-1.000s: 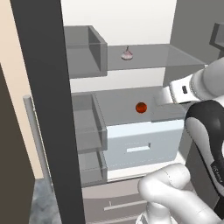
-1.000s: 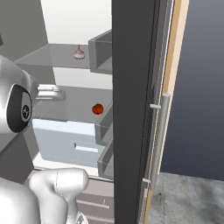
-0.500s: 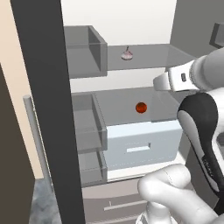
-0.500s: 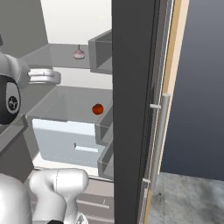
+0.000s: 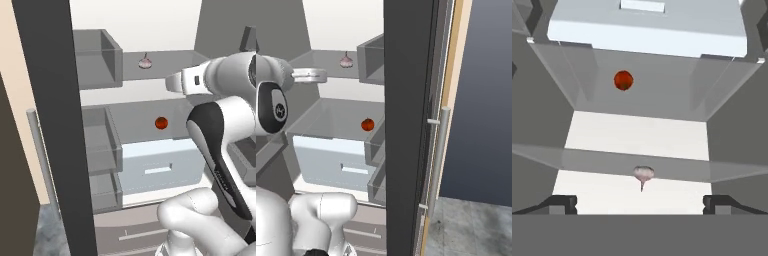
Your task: Retrieve the bottle and the shaker from the cabinet and place them next to the mixing bowl on the counter. Then add garlic from the fridge to the mixing bowl.
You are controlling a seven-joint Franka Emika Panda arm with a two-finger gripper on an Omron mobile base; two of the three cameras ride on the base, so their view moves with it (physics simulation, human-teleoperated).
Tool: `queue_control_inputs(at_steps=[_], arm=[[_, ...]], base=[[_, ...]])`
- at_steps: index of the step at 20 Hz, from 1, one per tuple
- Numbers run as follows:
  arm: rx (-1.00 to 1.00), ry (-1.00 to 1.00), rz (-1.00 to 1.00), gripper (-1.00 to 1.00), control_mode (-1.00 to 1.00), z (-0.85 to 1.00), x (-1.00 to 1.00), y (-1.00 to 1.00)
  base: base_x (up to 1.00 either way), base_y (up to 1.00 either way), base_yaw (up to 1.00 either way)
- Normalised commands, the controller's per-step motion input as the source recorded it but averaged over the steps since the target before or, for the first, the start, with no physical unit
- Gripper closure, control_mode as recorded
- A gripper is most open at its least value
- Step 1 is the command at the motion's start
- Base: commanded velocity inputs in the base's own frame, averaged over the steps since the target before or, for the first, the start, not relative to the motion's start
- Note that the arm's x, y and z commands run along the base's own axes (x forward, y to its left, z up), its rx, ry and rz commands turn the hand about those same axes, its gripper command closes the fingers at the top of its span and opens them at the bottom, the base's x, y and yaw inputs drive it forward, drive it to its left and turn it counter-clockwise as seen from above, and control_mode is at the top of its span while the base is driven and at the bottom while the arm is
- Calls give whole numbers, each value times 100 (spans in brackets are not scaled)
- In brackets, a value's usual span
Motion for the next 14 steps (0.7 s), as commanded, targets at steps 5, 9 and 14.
queue_control_inputs(at_steps=[5, 9, 14], arm=[[0, 1, -1, -100, -100, 3, 79, 3], [0, 0, -2, -100, -100, -6, 84, 6], [0, 0, 0, -100, -100, -7, 71, 1]], base=[[0, 0, 0], [0, 0, 0], [0, 0, 0]])
